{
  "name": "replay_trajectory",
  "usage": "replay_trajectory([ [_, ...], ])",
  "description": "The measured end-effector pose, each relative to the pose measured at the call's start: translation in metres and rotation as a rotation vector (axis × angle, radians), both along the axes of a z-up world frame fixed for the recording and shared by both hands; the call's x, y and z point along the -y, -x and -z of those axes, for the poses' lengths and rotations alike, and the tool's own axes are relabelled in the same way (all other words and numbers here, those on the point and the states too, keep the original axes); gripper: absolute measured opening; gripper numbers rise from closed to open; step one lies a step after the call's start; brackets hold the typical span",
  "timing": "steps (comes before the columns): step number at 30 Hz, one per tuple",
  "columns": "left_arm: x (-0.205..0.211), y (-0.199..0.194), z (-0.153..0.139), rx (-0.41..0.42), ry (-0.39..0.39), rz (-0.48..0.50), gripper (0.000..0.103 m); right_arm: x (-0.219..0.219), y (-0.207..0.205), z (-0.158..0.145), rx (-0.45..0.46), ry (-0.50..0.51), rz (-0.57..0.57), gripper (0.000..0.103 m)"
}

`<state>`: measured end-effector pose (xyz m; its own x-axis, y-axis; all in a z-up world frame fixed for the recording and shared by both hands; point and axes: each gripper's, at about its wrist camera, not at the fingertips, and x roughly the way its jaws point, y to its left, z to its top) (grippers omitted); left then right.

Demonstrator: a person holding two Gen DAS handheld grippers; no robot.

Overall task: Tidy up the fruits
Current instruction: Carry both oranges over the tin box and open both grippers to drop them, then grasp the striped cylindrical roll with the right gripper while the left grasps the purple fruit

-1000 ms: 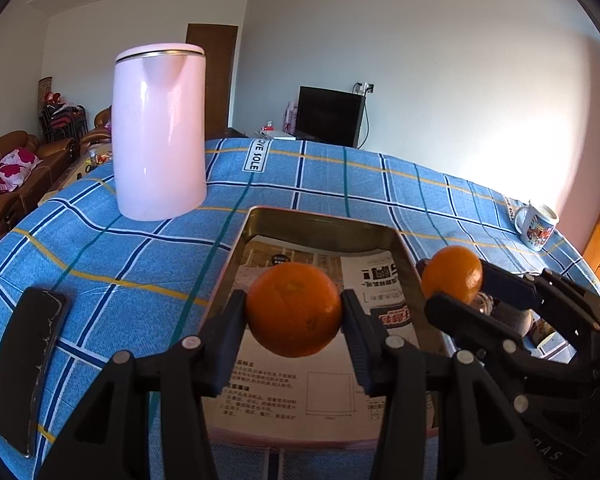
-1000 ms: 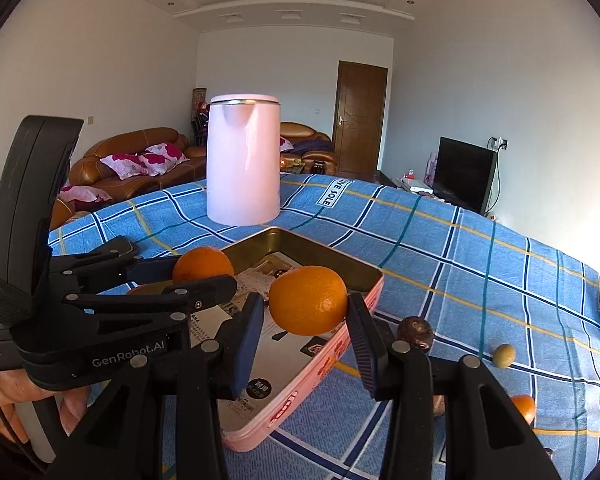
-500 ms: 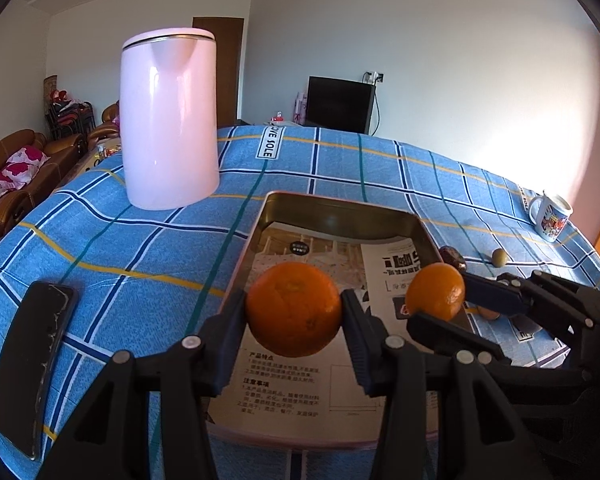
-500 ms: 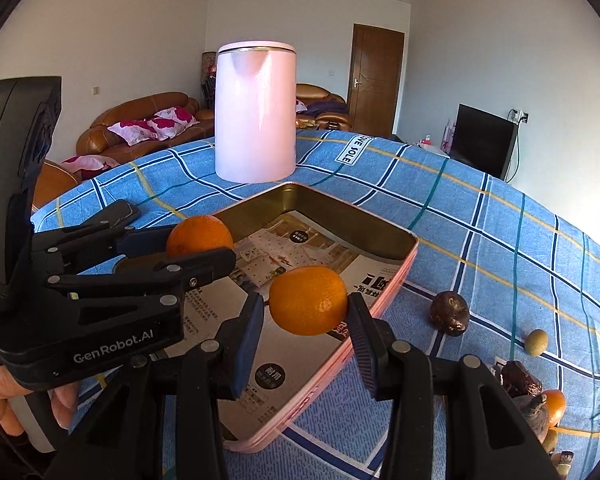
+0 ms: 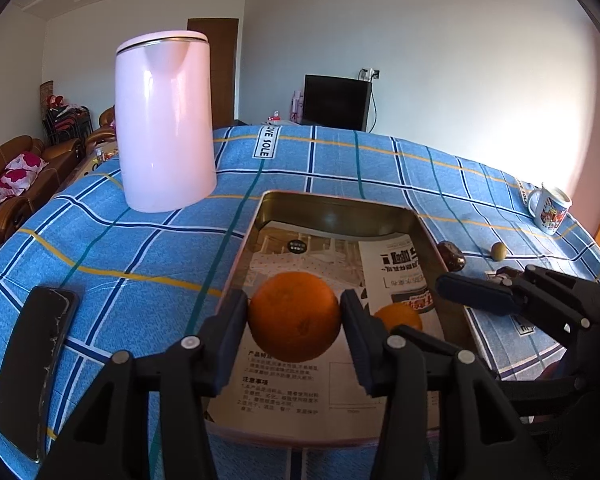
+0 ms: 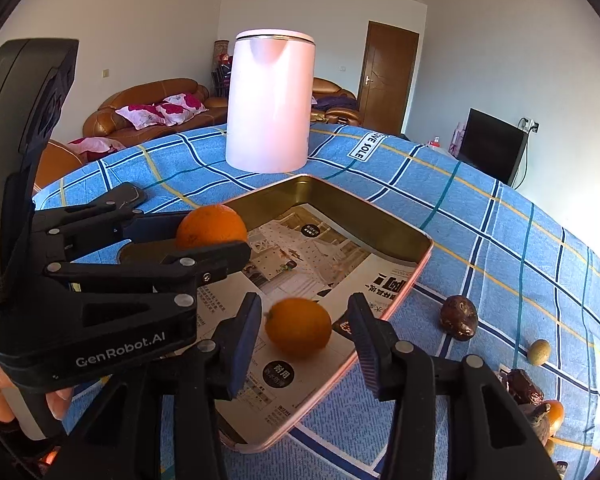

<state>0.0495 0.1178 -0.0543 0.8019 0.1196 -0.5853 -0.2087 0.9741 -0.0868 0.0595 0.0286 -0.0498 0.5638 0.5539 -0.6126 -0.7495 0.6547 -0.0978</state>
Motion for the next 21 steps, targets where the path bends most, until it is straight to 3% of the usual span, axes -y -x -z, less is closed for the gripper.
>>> replay_trajectory([
  [3, 0.001, 0.004, -0.007, 0.021, -0.004, 0.001, 0.054, 0.004, 0.0, -0.002, 0.004, -0.018, 0.007, 0.057],
  [5, 0.003, 0.009, -0.014, 0.048, -0.008, -0.009, 0.073, 0.008, 0.001, -0.004, 0.007, -0.041, 0.014, 0.071],
  [11, 0.015, 0.025, -0.038, 0.137, 0.0, 0.018, 0.078, 0.04, 0.012, -0.011, 0.022, -0.077, 0.046, 0.071],
  [13, 0.025, 0.025, -0.042, 0.147, 0.006, 0.043, 0.084, 0.064, 0.014, -0.016, 0.03, -0.099, 0.082, 0.071],
  [21, 0.092, 0.003, -0.037, 0.107, 0.008, 0.211, 0.086, 0.19, 0.003, -0.015, 0.025, -0.122, 0.387, 0.071],
])
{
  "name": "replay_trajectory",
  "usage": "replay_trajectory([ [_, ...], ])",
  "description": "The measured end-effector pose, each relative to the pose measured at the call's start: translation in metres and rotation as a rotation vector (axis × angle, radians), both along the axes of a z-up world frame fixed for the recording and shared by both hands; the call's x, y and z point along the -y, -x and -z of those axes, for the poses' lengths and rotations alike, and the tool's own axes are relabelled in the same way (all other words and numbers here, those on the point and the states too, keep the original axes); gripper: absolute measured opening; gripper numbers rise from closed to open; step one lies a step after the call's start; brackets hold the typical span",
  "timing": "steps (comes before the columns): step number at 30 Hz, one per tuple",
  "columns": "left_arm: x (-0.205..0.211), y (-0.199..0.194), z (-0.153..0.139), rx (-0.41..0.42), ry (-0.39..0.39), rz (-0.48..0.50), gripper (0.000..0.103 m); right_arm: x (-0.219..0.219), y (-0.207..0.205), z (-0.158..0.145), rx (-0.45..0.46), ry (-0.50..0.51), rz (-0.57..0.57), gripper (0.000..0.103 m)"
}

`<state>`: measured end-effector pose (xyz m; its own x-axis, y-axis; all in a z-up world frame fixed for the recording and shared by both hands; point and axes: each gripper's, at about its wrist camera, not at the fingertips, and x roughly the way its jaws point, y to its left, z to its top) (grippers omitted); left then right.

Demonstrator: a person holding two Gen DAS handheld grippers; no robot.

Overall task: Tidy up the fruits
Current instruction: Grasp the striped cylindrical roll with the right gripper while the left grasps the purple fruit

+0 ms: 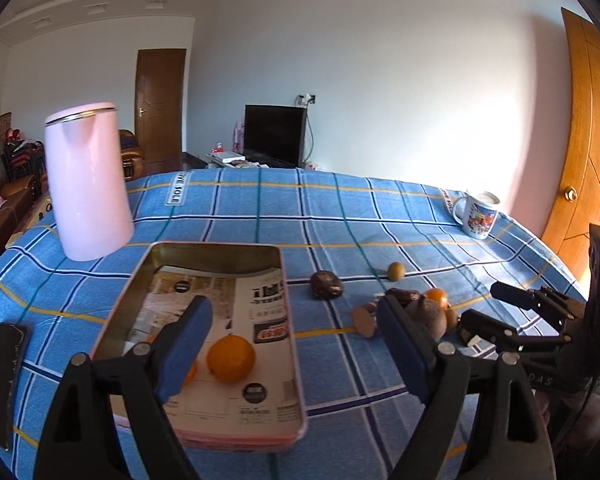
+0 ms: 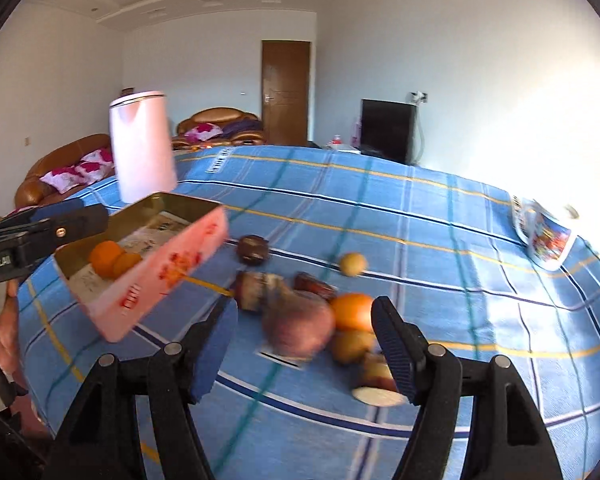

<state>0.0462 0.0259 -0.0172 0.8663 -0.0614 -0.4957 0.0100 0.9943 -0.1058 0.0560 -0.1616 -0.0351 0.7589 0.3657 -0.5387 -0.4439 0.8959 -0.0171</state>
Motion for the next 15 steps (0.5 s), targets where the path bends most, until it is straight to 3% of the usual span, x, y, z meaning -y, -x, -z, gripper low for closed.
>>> replay_trajectory([
  [5, 0.046, -0.02, 0.01, -0.041, -0.029, 0.091, 0.086, 0.039, -0.017, 0.014, -0.091, 0.002, 0.053, 0.071],
  [13, 0.087, -0.047, 0.028, -0.122, -0.044, 0.184, 0.085, 0.043, -0.032, 0.034, -0.213, -0.021, 0.008, 0.069],
  [15, 0.091, -0.051, 0.033, -0.142, -0.033, 0.195, 0.084, 0.044, -0.029, 0.033, -0.205, -0.029, 0.004, 0.067],
])
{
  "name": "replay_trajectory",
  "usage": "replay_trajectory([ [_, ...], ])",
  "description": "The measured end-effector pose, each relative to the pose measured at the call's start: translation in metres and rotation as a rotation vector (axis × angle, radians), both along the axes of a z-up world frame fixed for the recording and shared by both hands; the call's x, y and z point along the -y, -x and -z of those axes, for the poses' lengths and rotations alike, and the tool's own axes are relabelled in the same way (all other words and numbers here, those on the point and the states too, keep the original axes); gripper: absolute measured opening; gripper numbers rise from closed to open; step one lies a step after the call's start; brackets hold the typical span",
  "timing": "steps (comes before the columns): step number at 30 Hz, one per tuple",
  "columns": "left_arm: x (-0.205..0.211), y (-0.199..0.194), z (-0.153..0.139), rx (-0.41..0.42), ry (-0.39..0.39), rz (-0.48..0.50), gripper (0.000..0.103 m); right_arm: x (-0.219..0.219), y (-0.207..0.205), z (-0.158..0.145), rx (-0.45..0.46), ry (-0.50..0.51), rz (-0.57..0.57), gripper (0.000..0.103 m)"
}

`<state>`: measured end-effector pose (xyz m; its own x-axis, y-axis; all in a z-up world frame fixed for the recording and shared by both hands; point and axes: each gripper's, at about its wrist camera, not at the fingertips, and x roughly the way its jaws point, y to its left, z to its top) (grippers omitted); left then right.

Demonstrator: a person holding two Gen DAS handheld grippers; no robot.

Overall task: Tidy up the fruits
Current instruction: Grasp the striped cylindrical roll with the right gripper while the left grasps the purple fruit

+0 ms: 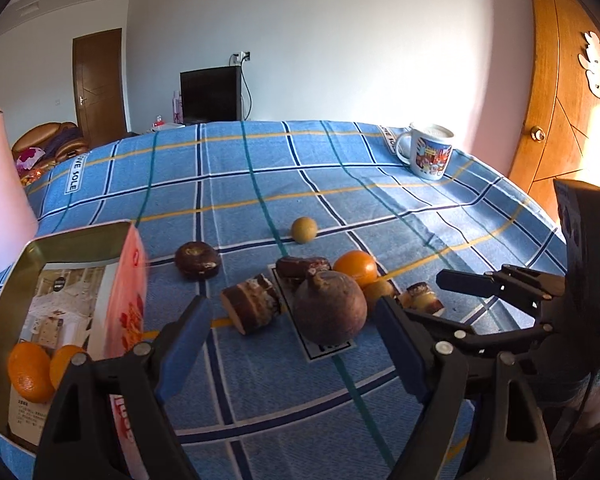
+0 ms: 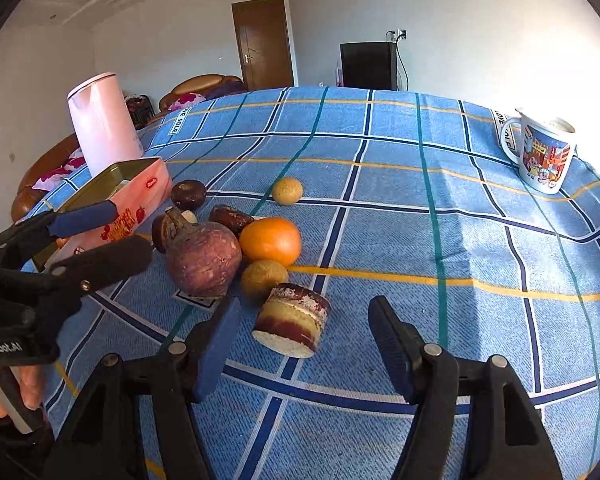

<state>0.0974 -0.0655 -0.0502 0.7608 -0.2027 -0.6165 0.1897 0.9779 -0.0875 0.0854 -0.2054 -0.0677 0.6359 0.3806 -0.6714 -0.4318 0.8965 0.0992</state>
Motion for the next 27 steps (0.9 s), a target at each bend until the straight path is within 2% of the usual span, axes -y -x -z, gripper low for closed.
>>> replay_trajectory([
  [1, 0.003, -0.002, 0.002, -0.01, 0.004, 0.013, 0.08, -0.001, 0.001, 0.001, -0.001, 0.005, -0.006, 0.063],
  [2, 0.006, -0.003, 0.004, -0.022, 0.006, 0.027, 0.077, -0.002, 0.0, 0.002, -0.008, 0.01, -0.012, 0.054],
  [4, 0.011, -0.008, 0.007, -0.044, 0.011, 0.04, 0.075, -0.003, -0.002, 0.005, -0.033, 0.006, -0.029, 0.045],
  [5, 0.012, -0.01, 0.008, -0.057, 0.022, 0.049, 0.07, -0.002, -0.003, 0.007, -0.041, -0.002, -0.037, 0.043],
  [9, 0.015, -0.017, 0.01, -0.087, 0.036, 0.059, 0.065, 0.002, -0.001, 0.006, -0.032, -0.023, -0.027, 0.043],
  [11, 0.016, -0.02, 0.012, -0.1, 0.035, 0.062, 0.057, 0.004, 0.001, 0.003, -0.011, -0.034, -0.012, 0.043],
  [15, 0.02, -0.025, 0.015, -0.124, 0.029, 0.068, 0.053, 0.012, 0.005, -0.001, 0.021, -0.055, 0.033, 0.043],
  [21, 0.021, -0.035, 0.022, -0.168, 0.037, 0.067, 0.052, 0.011, 0.004, -0.002, 0.034, -0.053, 0.043, 0.043],
  [27, 0.011, -0.031, 0.017, -0.141, 0.093, 0.06, 0.052, 0.012, 0.013, -0.006, 0.091, -0.061, 0.05, 0.043],
])
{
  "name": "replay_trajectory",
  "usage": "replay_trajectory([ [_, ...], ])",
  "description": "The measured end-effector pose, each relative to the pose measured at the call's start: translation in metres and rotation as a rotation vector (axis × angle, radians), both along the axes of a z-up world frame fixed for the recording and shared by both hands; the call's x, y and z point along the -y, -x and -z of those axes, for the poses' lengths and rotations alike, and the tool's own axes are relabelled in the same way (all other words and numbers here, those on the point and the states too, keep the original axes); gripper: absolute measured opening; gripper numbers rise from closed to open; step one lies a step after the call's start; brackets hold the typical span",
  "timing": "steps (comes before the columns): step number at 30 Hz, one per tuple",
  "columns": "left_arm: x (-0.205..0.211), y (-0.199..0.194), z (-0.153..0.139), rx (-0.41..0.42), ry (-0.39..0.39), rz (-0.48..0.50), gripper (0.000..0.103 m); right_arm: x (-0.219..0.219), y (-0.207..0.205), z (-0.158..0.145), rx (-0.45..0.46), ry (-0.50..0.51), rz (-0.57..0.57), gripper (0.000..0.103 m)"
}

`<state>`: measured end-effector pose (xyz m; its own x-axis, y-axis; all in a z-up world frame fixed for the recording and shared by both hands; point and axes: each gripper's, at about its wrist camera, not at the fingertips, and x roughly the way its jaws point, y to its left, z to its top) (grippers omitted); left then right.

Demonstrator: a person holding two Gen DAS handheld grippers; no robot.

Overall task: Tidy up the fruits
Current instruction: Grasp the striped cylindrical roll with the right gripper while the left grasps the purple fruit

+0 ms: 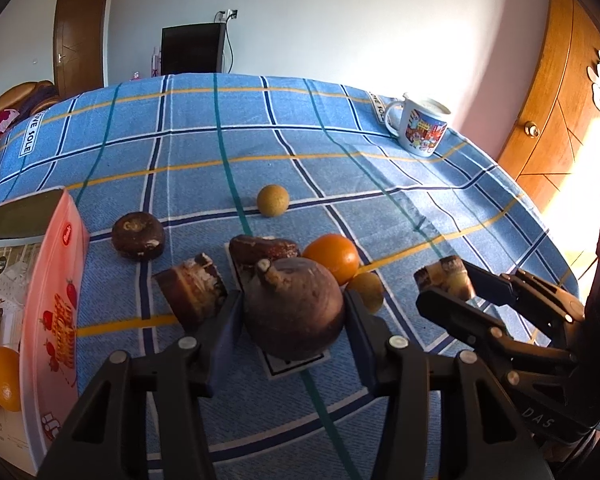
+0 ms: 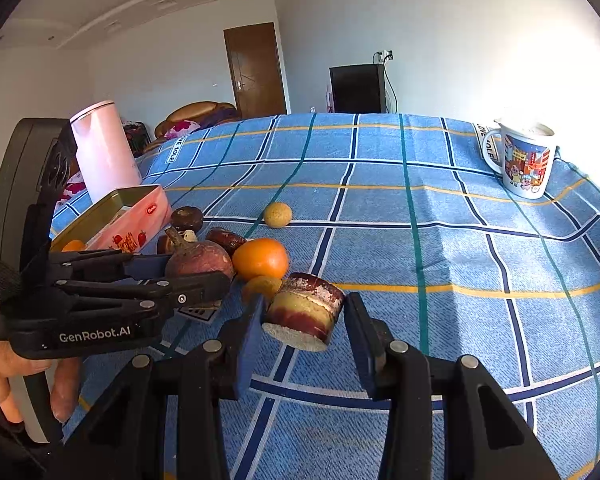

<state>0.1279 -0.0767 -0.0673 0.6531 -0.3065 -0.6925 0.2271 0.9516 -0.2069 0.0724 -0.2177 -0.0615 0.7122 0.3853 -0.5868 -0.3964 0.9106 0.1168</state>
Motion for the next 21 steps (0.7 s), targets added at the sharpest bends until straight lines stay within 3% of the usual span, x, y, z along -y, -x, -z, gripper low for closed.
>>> replay_trajectory([
  [21, -0.001, 0.035, -0.028, 0.246, -0.044, -0.057, 0.052, 0.003, 0.025, -0.012, 0.169, -0.026, 0.0, 0.043],
])
